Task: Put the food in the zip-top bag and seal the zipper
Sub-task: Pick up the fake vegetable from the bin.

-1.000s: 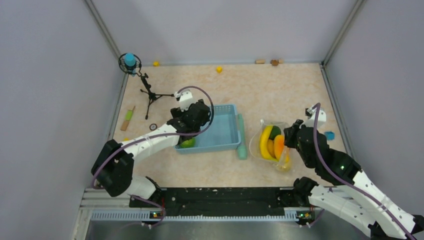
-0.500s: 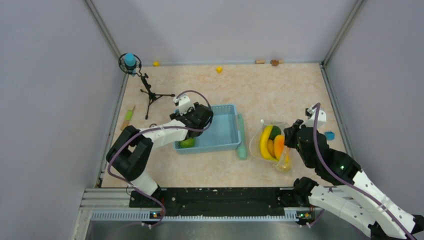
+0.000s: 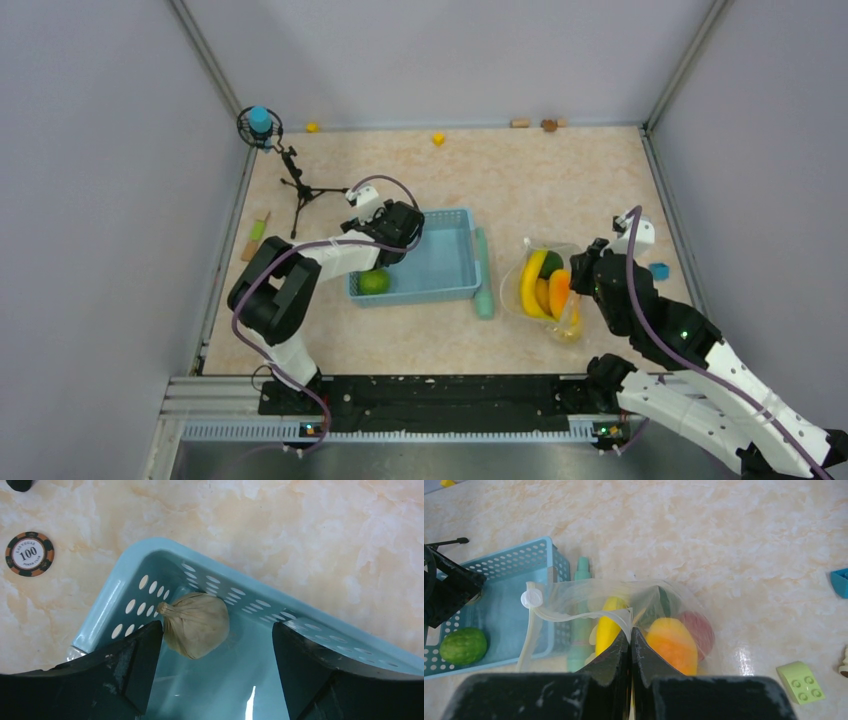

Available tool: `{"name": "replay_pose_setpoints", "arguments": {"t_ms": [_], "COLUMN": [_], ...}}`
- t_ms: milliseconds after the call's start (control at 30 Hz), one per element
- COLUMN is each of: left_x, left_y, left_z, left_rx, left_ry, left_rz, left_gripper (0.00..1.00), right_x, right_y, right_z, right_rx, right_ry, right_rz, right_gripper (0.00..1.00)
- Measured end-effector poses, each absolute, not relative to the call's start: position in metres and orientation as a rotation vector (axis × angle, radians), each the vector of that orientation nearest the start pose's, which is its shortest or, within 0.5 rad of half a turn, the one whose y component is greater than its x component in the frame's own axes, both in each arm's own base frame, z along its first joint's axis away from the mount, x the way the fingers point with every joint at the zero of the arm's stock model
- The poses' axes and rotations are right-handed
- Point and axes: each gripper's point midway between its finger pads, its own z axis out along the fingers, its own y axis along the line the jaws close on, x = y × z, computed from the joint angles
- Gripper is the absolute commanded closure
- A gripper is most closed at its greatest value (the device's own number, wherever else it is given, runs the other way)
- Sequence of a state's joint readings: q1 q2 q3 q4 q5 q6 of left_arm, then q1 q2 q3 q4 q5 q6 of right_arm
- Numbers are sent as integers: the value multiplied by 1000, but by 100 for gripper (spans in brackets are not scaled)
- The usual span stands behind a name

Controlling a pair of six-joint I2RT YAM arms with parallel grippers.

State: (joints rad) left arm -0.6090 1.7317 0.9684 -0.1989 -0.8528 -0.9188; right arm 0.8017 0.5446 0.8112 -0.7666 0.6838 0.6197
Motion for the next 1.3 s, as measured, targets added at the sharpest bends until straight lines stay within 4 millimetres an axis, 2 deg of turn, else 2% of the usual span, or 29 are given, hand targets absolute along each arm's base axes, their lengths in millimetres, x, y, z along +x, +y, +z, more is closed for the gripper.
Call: {"name": "replay_pose_setpoints", "arguments": {"t_ms": [200,400,633,1000,1167,1300], "left_x": [382,385,385,382,377,374], "left_y": [-134,-147,-151,-154,-158,-169], "left_z": [50,46,45,41,47,68], "left_rx": [-613,-599,-594,-578,-560,-529], "left_ry": [2086,2116,2124,2143,2161,2163], "left_rz": [198,123,98,78,29,-75], "left_gripper": [20,31,37,62,67,68], "right_x": [203,203,204,204,204,204], "right_y": [76,75,75,75,75,74], "right_z": [235,235,235,235,235,235], "right_rx": [233,236,237,238,238,238], "right_ry": [1942,1940,1939,1939,1939,1939], "right_rz": [216,212,211,210,210,210], "right_gripper": [98,98,98,98,98,99]}}
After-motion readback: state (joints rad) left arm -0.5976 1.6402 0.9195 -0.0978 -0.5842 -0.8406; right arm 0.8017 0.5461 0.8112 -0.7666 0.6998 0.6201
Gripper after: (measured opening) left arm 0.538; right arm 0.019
